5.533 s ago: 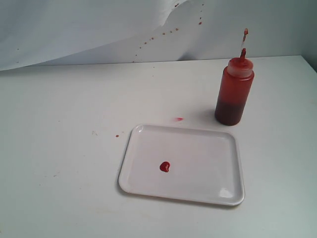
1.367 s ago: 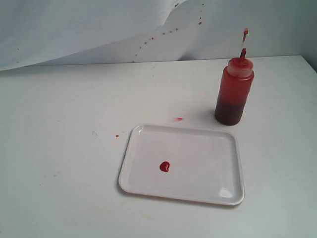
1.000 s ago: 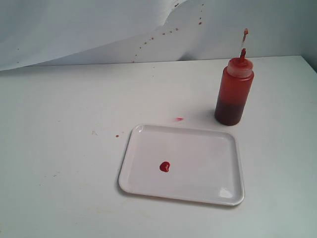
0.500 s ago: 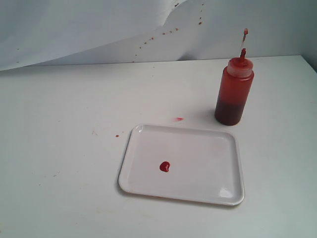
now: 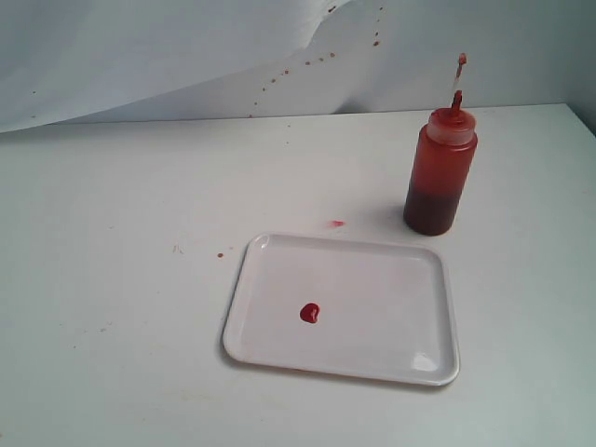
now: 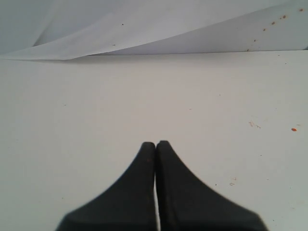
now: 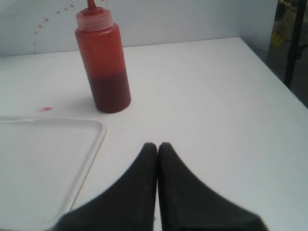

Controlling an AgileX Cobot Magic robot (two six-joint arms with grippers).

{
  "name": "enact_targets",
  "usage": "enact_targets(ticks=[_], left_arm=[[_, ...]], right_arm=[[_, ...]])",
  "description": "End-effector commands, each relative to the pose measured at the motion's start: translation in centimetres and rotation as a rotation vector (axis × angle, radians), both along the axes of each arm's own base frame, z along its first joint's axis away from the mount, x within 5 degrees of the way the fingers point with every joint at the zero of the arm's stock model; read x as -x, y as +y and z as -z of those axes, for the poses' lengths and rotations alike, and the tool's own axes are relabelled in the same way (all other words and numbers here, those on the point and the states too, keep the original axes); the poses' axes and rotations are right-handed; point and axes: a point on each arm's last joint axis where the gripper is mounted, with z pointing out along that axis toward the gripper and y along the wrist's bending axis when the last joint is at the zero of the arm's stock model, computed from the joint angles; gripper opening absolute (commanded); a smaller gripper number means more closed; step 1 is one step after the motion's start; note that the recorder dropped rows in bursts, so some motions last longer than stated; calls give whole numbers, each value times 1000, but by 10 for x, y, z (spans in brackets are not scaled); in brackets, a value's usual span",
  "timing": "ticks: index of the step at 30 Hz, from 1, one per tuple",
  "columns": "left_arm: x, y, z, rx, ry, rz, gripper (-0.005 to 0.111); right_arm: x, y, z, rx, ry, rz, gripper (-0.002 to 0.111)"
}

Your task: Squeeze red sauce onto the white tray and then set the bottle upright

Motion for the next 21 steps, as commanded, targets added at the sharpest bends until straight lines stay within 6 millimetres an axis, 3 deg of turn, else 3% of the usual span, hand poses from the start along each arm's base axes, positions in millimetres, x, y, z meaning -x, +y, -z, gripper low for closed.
enact_targets(ticks=[1, 8, 9, 21], left_arm=[[0, 0, 0, -5, -9, -2, 0], [0, 0, 0, -5, -9, -2, 0], [0, 0, 0, -5, -9, -2, 0], [0, 0, 0, -5, -9, -2, 0]], right_arm=[[1, 4, 1, -146, 7, -5, 0], [1, 6, 1, -205, 11, -7, 0], [0, 6, -3, 124, -46, -97, 0], [0, 6, -2, 118, -46, -95, 0]])
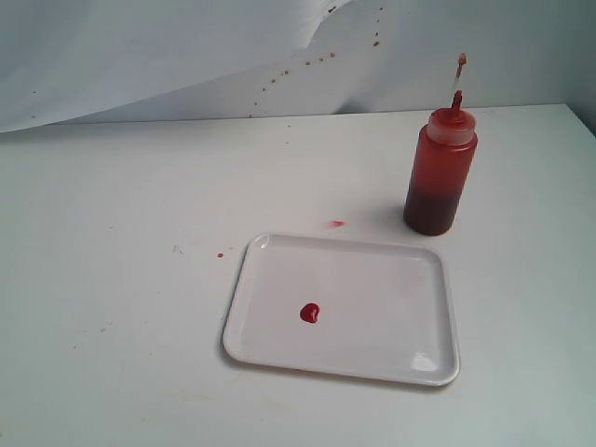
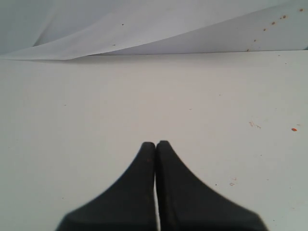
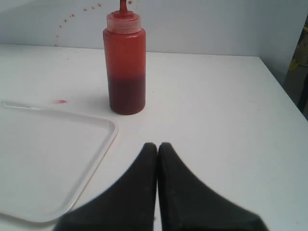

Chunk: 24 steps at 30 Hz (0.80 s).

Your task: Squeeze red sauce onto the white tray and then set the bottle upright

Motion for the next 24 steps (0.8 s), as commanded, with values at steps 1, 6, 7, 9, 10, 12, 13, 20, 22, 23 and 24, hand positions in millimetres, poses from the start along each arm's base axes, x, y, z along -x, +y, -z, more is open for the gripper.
enact_targets(ticks=[1, 6, 7, 9, 10, 12, 13, 20, 22, 23, 24], left_arm=[[0, 0, 0, -5, -9, -2, 0], [0, 0, 0, -5, -9, -2, 0], [0, 0, 0, -5, -9, -2, 0], [0, 0, 0, -5, -9, -2, 0], [0, 0, 0, -5, -9, -2, 0], [0, 0, 0, -5, -9, -2, 0], [0, 0, 0, -5, -9, -2, 0], [0, 0, 0, -5, -9, -2, 0], [0, 0, 0, -5, -9, -2, 0], [0, 0, 0, -5, -9, -2, 0], [0, 0, 0, -5, -9, -2, 0]], right_arm=[[0, 0, -1, 7, -17, 0, 0], [0, 0, -1, 7, -17, 0, 0], [0, 0, -1, 7, -17, 0, 0], [0, 0, -1, 7, -17, 0, 0], [0, 0, -1, 7, -17, 0, 0], [0, 0, -1, 7, -17, 0, 0], [0, 0, -1, 7, -17, 0, 0], [0, 0, -1, 7, -17, 0, 0], [0, 0, -1, 7, -17, 0, 0], [0, 0, -1, 7, -17, 0, 0], [0, 0, -1, 7, -17, 0, 0]])
